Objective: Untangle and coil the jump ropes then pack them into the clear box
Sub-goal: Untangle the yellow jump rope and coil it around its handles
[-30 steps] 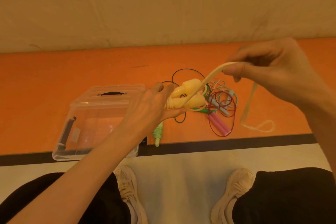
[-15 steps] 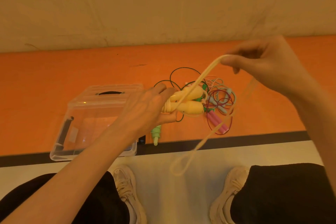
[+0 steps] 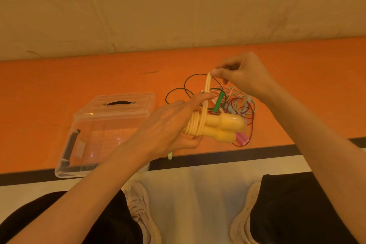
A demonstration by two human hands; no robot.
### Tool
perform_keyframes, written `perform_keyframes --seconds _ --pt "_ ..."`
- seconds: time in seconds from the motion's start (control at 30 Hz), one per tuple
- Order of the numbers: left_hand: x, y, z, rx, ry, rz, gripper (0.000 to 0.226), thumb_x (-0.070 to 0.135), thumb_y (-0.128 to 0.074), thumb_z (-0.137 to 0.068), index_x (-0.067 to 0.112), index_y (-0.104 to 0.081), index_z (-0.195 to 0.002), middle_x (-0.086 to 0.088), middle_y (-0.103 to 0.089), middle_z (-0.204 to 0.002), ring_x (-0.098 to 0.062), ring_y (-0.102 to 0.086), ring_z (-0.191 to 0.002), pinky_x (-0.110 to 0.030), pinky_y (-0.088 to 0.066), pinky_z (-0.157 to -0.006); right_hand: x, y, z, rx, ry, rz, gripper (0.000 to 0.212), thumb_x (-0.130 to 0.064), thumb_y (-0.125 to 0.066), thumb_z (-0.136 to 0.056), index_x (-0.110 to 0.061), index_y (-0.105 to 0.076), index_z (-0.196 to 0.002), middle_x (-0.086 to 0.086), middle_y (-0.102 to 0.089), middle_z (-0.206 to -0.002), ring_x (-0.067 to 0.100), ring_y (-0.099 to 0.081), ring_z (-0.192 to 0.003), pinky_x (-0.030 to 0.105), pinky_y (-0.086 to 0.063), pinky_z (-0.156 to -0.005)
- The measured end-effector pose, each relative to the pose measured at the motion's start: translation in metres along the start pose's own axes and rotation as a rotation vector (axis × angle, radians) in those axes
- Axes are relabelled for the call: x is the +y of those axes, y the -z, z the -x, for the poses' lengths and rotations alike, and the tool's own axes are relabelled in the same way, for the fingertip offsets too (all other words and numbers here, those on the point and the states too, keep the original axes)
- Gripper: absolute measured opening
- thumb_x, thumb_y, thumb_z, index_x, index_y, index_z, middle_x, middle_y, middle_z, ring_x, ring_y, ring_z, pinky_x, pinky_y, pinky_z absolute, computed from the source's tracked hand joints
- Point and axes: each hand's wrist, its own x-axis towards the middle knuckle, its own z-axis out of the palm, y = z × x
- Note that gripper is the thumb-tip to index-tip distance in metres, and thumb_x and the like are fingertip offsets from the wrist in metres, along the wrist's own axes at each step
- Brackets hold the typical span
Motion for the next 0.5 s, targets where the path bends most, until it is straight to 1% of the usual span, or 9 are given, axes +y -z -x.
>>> perform_keyframes --seconds 0.03,0.07,0.13,0.17,0.33,0.37,0.43,0.47,0.5 --pt "0.000 0.000 0.000 0.002 -0.023 0.003 0.076 0.041 -0.070 -0.077 0.032 -0.028 -0.140 0.008 -0.060 -0.111 -0.006 -0.048 -0.087 -0.019 -0.030 -0.066 0.000 0.000 0.000 -0.013 -0.007 -0.001 0.017 -0.029 -0.073 -0.083 -0.013 -0.077 -0.087 0.002 -0.063 -0.060 -0.002 -0.046 -0.044 0.009 -0.033 -0.044" --pt "0.000 0.000 0.000 0.015 -0.050 0.007 0.071 0.040 -0.069 -0.077 0.029 -0.035 -0.138 0.008 -0.060 -0.112 -0.006 -0.048 -0.089 -0.017 -0.029 -0.068 0.001 -0.001 0.000 -0.025 -0.015 -0.001 0.017 -0.029 -0.073 -0.083 -0.013 -0.077 -0.088 0.002 -0.064 -0.060 -0.002 -0.047 -0.045 0.009 -0.034 -0.045" --pt "-0.001 0.000 0.000 0.037 -0.086 0.014 0.059 0.037 -0.071 -0.076 0.025 -0.050 -0.129 0.009 -0.060 -0.115 -0.006 -0.049 -0.093 -0.015 -0.029 -0.072 0.002 -0.002 0.000 -0.042 -0.033 -0.008 0.017 -0.028 -0.074 -0.082 -0.012 -0.077 -0.088 0.003 -0.063 -0.061 -0.002 -0.047 -0.044 0.010 -0.035 -0.046" --pt "-0.002 0.000 0.000 0.041 -0.090 0.019 0.055 0.037 -0.073 -0.076 0.024 -0.053 -0.126 0.010 -0.060 -0.116 -0.005 -0.050 -0.094 -0.015 -0.031 -0.072 0.002 -0.002 0.000 -0.052 -0.038 -0.017 0.017 -0.028 -0.074 -0.082 -0.012 -0.077 -0.088 0.003 -0.063 -0.061 -0.002 -0.046 -0.045 0.011 -0.035 -0.047" --pt "-0.005 0.000 0.001 0.099 -0.093 0.065 0.052 0.047 -0.070 -0.079 0.024 -0.053 -0.122 0.011 -0.058 -0.115 0.005 -0.045 -0.097 -0.013 -0.033 -0.074 0.004 -0.002 0.001 -0.096 -0.036 -0.064 0.016 -0.032 -0.075 -0.080 -0.017 -0.076 -0.086 0.008 -0.064 -0.065 0.009 -0.050 -0.059 0.027 -0.039 -0.059" --pt "-0.007 0.001 0.002 0.111 -0.071 0.103 0.051 0.048 -0.069 -0.080 0.026 -0.053 -0.123 0.015 -0.055 -0.115 0.008 -0.044 -0.097 -0.015 -0.037 -0.078 0.006 0.001 0.002 -0.096 -0.042 -0.084 0.019 -0.034 -0.077 -0.077 -0.017 -0.077 -0.085 0.011 -0.064 -0.068 0.012 -0.050 -0.061 0.028 -0.039 -0.060" --pt "-0.012 0.004 0.005 0.125 -0.004 0.169 0.051 0.053 -0.066 -0.080 0.031 -0.051 -0.124 0.025 -0.049 -0.114 0.008 -0.047 -0.097 -0.032 -0.046 -0.085 0.010 0.008 0.002 -0.068 -0.070 -0.123 0.027 -0.036 -0.082 -0.068 -0.015 -0.076 -0.084 0.014 -0.063 -0.071 0.014 -0.048 -0.065 0.027 -0.037 -0.060" --pt "-0.015 0.006 0.006 0.136 0.026 0.210 0.051 0.054 -0.064 -0.080 0.030 -0.051 -0.124 0.025 -0.049 -0.112 0.007 -0.049 -0.096 -0.037 -0.048 -0.082 0.012 0.013 0.001 -0.059 -0.084 -0.144 0.028 -0.034 -0.083 -0.066 -0.014 -0.075 -0.084 0.011 -0.064 -0.073 0.012 -0.050 -0.066 0.025 -0.037 -0.061" --pt "-0.017 0.008 0.007 0.152 0.048 0.260 0.052 0.053 -0.065 -0.079 0.028 -0.053 -0.123 0.024 -0.051 -0.110 0.003 -0.052 -0.095 -0.036 -0.048 -0.079 0.014 0.019 0.001 -0.068 -0.092 -0.168 0.027 -0.030 -0.082 -0.066 -0.015 -0.074 -0.086 0.005 -0.067 -0.074 0.008 -0.053 -0.066 0.020 -0.039 -0.063"
